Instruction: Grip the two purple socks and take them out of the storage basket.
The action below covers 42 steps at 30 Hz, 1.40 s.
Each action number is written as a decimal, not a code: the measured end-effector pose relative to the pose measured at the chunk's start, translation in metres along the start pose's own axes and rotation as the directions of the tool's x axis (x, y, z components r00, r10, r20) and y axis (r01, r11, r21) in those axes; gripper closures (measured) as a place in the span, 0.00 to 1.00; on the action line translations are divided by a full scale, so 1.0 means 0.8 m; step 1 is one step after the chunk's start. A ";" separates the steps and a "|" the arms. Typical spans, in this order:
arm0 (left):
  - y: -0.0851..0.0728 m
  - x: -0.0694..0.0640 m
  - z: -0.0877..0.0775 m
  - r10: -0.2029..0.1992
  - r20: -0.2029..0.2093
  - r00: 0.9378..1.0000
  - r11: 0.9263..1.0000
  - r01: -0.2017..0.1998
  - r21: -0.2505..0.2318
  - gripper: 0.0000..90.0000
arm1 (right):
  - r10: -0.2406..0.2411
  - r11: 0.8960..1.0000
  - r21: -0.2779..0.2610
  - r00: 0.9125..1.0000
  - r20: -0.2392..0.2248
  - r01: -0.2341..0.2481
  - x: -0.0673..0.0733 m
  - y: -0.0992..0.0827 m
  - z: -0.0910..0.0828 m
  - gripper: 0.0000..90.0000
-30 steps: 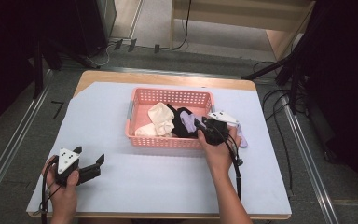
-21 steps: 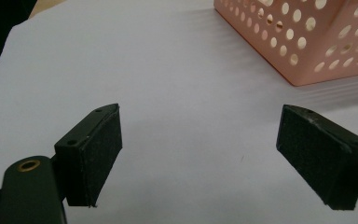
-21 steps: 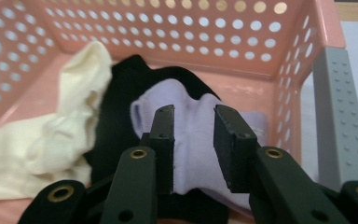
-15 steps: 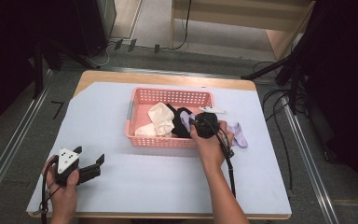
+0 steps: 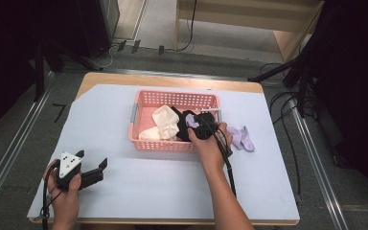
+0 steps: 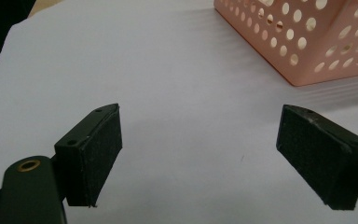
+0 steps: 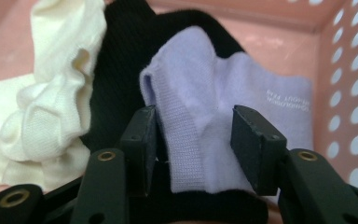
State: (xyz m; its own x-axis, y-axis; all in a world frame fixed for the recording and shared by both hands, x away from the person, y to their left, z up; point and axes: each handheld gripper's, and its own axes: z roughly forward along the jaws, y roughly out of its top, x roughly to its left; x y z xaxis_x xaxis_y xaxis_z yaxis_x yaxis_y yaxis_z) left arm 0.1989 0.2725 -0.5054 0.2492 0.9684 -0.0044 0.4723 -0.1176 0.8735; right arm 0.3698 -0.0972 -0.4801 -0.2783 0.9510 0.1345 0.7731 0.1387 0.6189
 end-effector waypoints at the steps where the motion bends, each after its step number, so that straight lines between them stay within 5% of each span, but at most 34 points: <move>1: 0.000 0.000 0.000 0.000 0.000 1.000 1.000 0.000 0.000 0.16 | 0.013 1.000 0.018 1.000 -0.003 -0.013 0.000 0.001 0.001 0.61; 5: 0.000 0.000 0.000 -0.002 0.001 1.000 1.000 0.002 0.000 0.16 | 0.127 0.989 0.085 0.990 -0.060 -0.122 -0.009 0.002 0.004 0.83; 8: 0.000 0.001 0.000 -0.006 0.003 1.000 1.000 0.006 0.000 0.16 | 0.123 0.991 0.061 0.989 -0.079 -0.118 -0.012 -0.001 0.002 0.92; 11: 0.000 0.000 0.001 -0.005 0.002 1.000 1.000 0.005 0.001 0.16 | 0.102 0.993 -0.053 0.989 -0.109 -0.109 -0.014 -0.007 -0.005 0.94; 15: 0.000 0.000 0.001 -0.005 0.001 1.000 1.000 0.005 0.001 0.17 | 0.073 0.982 -0.164 0.988 -0.139 -0.096 -0.018 -0.014 -0.013 0.94; 17: 0.000 0.000 0.001 -0.005 0.000 1.000 1.000 0.005 0.003 0.16 | 0.070 0.971 -0.222 0.993 -0.096 -0.090 -0.019 -0.017 -0.021 0.94; 24: 0.000 -0.001 0.001 -0.004 -0.003 1.000 1.000 0.004 0.003 0.16 | 0.051 0.930 -0.352 0.985 -0.162 -0.106 -0.020 -0.014 -0.055 0.94; 27: 0.000 -0.001 0.001 0.000 -0.004 1.000 1.000 0.000 0.007 0.16 | 0.033 0.926 -0.363 0.980 -0.194 -0.103 -0.015 -0.010 -0.065 0.94; 34: 0.000 -0.001 0.001 -0.003 -0.003 1.000 1.000 0.003 0.003 0.16 | -0.036 0.912 -0.400 0.956 -0.290 -0.087 0.007 -0.002 -0.083 0.94; 42: 0.000 0.000 0.001 -0.004 -0.002 1.000 1.000 0.004 0.001 0.16 | -0.099 0.883 -0.457 0.913 -0.395 -0.102 0.045 0.012 -0.115 0.94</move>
State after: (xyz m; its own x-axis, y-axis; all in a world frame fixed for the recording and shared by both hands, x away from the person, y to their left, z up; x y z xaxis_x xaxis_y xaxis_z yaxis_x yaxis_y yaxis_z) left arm 0.1998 0.2722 -0.5058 0.2460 0.9692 -0.0069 0.4739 -0.1141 0.8731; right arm 0.3148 -0.0873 -0.3978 -0.5559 0.7460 0.3668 0.4505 -0.1005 0.8871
